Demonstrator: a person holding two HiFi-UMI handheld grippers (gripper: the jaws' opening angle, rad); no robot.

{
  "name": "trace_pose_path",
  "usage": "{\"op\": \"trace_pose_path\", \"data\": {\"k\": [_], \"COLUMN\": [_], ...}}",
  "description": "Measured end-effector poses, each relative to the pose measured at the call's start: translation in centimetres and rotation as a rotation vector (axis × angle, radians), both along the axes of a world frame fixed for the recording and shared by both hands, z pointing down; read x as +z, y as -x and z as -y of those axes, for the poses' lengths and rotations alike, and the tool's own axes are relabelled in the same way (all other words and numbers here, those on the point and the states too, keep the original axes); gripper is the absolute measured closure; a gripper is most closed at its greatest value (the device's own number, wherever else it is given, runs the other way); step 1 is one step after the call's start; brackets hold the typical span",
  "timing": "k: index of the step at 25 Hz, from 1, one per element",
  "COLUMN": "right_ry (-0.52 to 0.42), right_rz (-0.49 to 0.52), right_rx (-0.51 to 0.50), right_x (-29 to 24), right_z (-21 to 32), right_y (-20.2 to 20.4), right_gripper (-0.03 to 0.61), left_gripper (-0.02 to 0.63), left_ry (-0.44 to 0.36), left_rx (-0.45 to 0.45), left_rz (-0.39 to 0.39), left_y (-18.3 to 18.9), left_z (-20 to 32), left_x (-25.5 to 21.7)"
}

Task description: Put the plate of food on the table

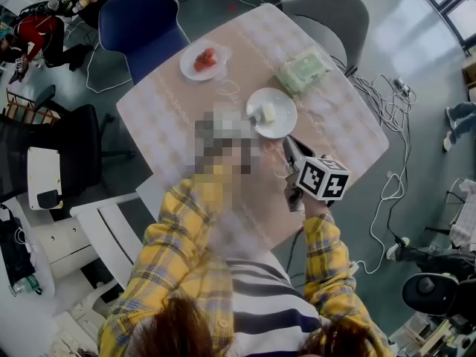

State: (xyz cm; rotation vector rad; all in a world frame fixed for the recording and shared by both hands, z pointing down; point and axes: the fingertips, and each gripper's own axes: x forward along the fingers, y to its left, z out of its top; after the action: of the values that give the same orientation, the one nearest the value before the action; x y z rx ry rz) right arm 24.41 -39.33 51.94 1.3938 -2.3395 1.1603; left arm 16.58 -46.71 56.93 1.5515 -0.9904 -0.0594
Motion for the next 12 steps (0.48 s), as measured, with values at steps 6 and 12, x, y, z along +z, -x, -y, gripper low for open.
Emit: {"op": "trace_pose_path", "data": {"k": [6, 12], "right_ry": [-0.001, 0.004], "right_rz": [0.013, 0.017], "right_rx": [0.003, 0.006], "right_x": [0.1, 0.4], "right_z": [0.1, 0.2], "right_y": [-0.2, -0.4], "right_gripper": [0.581, 0.581], "left_gripper": [0.495, 0.451], "left_ry": [-0.005, -0.106], "left_rx": [0.172, 0.428], "left_rz": [0.125, 0.438], "left_y": [-0.2, 0.7], "left_z": [-0.3, -1.5], "left_x": [0.4, 0.8]}}
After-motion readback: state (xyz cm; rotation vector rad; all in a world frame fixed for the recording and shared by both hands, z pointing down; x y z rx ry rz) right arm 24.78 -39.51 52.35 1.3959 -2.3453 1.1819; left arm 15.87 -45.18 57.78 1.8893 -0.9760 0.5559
